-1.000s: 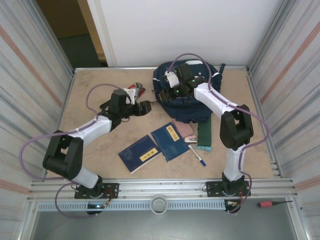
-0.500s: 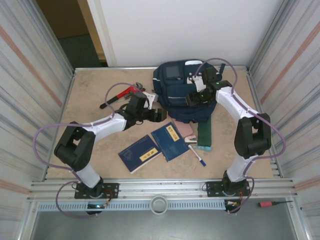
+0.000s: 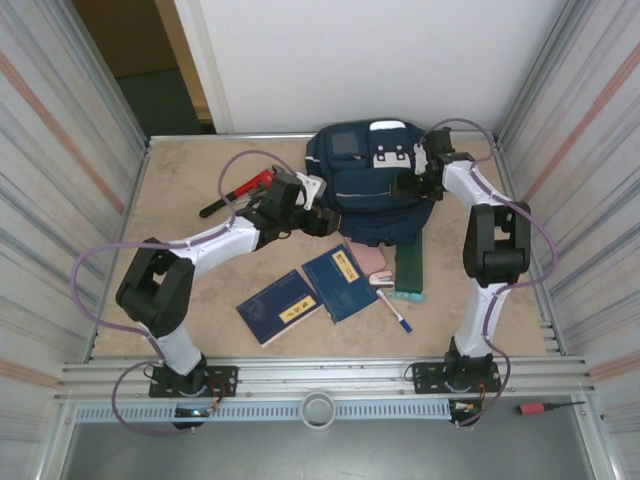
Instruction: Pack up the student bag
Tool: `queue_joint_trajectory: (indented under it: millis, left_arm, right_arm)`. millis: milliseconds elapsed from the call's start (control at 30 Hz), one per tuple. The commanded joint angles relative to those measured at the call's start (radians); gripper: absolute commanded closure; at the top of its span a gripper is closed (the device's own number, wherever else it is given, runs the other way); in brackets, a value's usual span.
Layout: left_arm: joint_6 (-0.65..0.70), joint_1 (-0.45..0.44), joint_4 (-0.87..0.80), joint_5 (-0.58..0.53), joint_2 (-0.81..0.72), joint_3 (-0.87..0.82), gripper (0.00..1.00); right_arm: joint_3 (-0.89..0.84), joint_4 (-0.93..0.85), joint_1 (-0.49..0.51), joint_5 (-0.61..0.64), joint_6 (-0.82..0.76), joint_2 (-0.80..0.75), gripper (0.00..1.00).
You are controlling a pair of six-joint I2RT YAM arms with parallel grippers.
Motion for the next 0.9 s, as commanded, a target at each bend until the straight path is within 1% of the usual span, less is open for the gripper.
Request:
queue_joint_trajectory:
  millis: [0,100,200,267,300,467,633,733,867]
  left_arm:
    - [0.022,0.002,-0.02,-0.005,0.008,0.024,0.2]
    - [0.026,0.002,-0.02,-0.008,-0.001,0.026,0.2]
    - [0.058,0.003,-0.007,-0.018,-0.02,0.022,0.2]
    - [0.092,0.009,0.011,-0.026,-0.039,0.011,0.2]
    - [0.11,0.014,0.026,-0.024,-0.049,0.005,0.2]
    - [0.222,0.023,0.112,-0.023,-0.107,-0.031,0.2]
    - [0.35,0.027,0.169,0.015,-0.121,-0.034,0.23]
    - [0.435,0.031,0.192,0.05,-0.111,-0.022,0.23]
    - [0.572,0.031,0.201,0.053,-0.083,0.015,0.23]
  right_arm:
    - [0.084,-0.035,0.018,-0.038,0.01,0.062,0.36]
    - [0.108,-0.04,0.011,-0.043,0.004,0.081,0.66]
    - [0.115,-0.026,0.0,-0.108,0.003,0.049,0.88]
    - [0.11,-0.004,-0.01,-0.175,0.019,0.01,0.99]
    - [0.105,0.013,-0.016,-0.213,0.031,-0.016,1.0]
    - [0.076,0.113,-0.05,-0.38,0.109,-0.128,1.0]
    - [0.044,0.195,-0.067,-0.511,0.193,-0.184,1.0]
    - [0.039,0.217,-0.071,-0.559,0.223,-0.199,1.0]
    - [0.041,0.271,-0.076,-0.608,0.288,-0.21,1.0]
